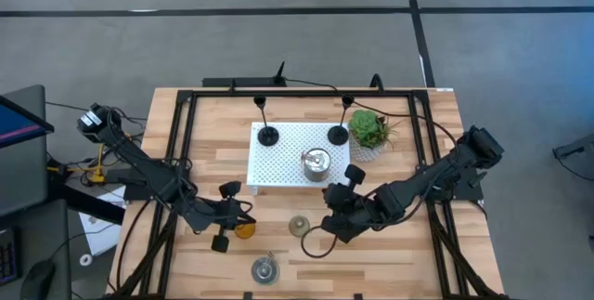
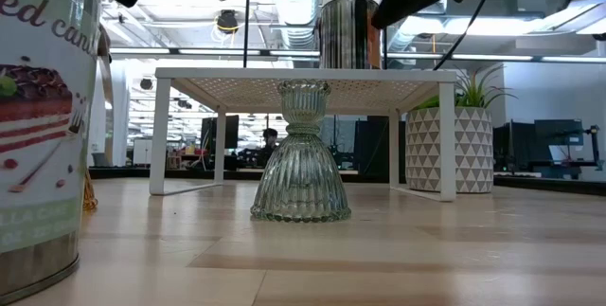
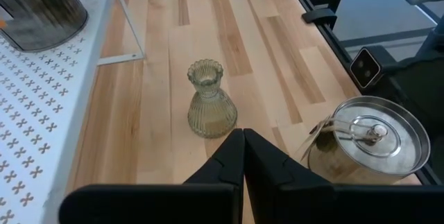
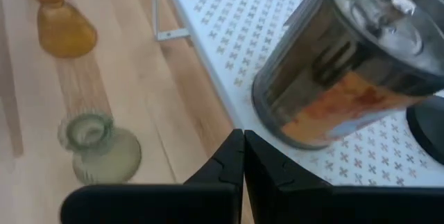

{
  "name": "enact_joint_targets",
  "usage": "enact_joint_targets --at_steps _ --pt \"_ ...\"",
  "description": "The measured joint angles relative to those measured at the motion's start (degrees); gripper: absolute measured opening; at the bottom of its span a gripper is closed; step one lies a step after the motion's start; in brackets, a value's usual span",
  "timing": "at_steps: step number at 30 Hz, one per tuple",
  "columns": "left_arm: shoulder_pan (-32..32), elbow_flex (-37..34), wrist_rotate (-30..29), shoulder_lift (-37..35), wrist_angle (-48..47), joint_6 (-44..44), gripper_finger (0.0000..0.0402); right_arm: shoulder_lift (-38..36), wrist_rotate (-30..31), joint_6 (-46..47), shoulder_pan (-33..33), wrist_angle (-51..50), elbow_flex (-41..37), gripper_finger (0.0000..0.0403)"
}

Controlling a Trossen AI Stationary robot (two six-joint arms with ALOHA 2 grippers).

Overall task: Pick & Place candle stick holders
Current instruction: Put the orange scented candle on the shelf

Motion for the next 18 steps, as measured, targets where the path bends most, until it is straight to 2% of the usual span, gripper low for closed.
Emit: enact_joint_targets --at_steps 9,18 --pt "0.0 0.0 0.0 0.0 0.2 0.0 0.0005 0.0 -0.2 -0.2 -0.4 1.7 0.0 0.0000" --pt "0.0 0.0 0.0 0.0 0.2 0.0 0.0005 -0.2 -2.8 -2.3 -0.4 6.1 -5.6 0.0000"
